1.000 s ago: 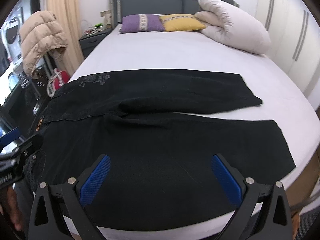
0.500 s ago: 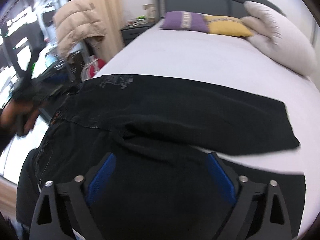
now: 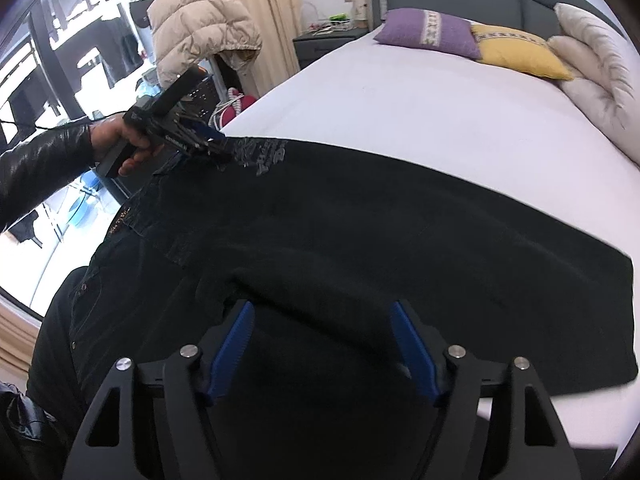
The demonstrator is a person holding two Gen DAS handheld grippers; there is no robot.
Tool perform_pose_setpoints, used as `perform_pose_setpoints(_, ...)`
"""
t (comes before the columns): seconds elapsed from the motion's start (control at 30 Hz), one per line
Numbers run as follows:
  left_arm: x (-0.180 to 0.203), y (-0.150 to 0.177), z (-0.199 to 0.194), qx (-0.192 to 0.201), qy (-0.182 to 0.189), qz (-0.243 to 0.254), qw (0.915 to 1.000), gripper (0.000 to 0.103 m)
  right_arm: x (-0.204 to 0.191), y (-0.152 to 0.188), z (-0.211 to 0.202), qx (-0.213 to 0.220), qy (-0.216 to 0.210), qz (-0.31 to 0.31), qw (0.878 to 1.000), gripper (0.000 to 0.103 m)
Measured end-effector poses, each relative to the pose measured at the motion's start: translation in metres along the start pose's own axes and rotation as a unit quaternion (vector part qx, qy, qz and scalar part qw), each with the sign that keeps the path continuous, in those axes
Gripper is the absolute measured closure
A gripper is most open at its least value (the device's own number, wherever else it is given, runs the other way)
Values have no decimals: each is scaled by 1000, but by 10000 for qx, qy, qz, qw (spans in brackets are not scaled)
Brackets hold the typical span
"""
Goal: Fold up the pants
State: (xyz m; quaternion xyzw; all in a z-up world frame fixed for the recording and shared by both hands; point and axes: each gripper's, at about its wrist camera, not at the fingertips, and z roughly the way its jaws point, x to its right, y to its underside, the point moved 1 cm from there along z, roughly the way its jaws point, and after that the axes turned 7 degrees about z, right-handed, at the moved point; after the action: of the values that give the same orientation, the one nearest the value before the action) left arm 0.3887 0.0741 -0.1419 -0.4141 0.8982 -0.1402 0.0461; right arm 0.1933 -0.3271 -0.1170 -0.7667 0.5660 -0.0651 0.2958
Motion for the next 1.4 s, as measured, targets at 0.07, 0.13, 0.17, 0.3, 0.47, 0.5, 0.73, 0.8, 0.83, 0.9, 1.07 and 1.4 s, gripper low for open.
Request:
perform_pose_setpoints(0.07, -2, -2, 1, 2, 111, 8, 9999, 51, -2, -12, 8, -26, -32, -193, 9998, 32)
perform_pose_setpoints(0.13, -3, -6, 0, 17, 96, 6, 10000, 88, -5, -24, 14, -47, -33, -390, 9992, 32)
perform_pose_setpoints(0.17, -2, -7, 1, -15, 34, 33, 10000, 92, -6, -33, 19, -54, -18, -497, 9987, 32)
perform_pose_setpoints(0.3, 4, -5, -9, 235, -266, 114, 9993, 97, -5, -64, 34, -78, 42, -764, 9970, 34)
perform_pose_setpoints(0.47, 30, 10, -34, 890, -729, 235, 9931, 97, -13, -107, 57, -98, 96, -1152, 9932, 36)
perform_pose_setpoints(0.5, 34, 16, -39, 953, -821, 304, 9916, 97, -18, -114, 62, -110, 72, -1255, 9920, 38)
perform_pose_setpoints(0.73, 53, 44, -63, 1409, -944, 332, 9849, 97, -46, -149, 116, -654, 46, -2020, 9772, 45)
perform_pose_setpoints(0.8, 49, 54, -70, 1470, -901, 303, 9846, 97, -45, -150, 131, -885, 117, -2107, 9735, 50)
perform_pose_setpoints(0.83, 56, 71, -79, 1489, -881, 290, 9845, 97, -44, -151, 140, -1019, 143, -2149, 9712, 52)
perform_pose_setpoints(0.9, 66, 83, -86, 1531, -848, 257, 9842, 97, -41, -151, 153, -1232, 193, -2158, 9684, 76)
perform_pose_setpoints(1.07, 87, 91, -92, 1602, -824, 129, 9836, 97, -38, -151, 151, -1229, 58, -1832, 9753, 96)
perform_pose_setpoints(1.4, 111, 97, -112, 1846, -547, -236, 9810, 97, -62, -134, 119, -661, -471, -384, 9960, 97)
